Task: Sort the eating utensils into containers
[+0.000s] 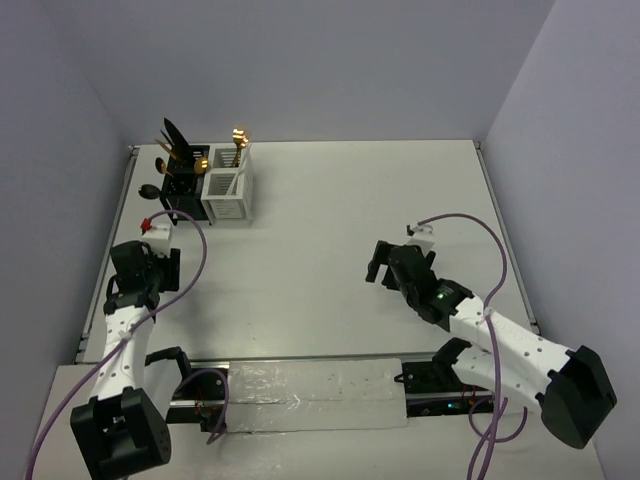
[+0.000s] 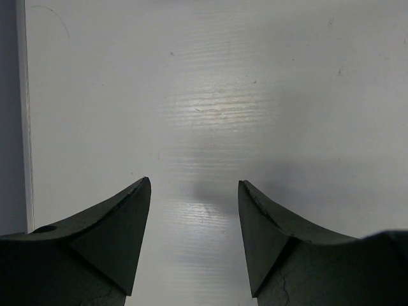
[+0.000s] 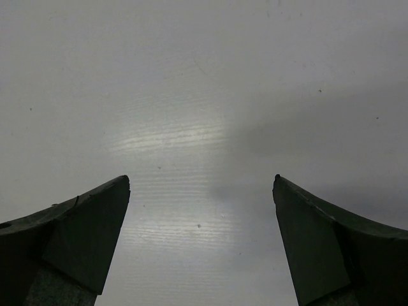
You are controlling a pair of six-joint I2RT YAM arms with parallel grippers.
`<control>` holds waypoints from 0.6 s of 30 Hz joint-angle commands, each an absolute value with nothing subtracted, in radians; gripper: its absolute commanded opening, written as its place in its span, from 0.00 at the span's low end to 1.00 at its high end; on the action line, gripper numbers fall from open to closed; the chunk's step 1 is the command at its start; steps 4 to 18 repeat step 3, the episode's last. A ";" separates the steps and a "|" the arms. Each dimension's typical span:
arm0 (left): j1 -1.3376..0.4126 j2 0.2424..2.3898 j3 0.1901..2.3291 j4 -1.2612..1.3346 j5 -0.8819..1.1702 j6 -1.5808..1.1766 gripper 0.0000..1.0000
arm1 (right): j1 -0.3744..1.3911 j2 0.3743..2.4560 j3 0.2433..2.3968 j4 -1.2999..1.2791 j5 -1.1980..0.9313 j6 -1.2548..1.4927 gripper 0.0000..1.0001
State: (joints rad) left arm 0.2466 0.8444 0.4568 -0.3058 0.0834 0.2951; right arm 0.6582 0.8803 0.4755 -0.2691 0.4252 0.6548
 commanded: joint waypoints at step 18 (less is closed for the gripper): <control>0.262 0.848 0.462 -0.267 0.077 0.276 0.66 | 0.655 0.923 0.500 -0.183 0.451 0.624 1.00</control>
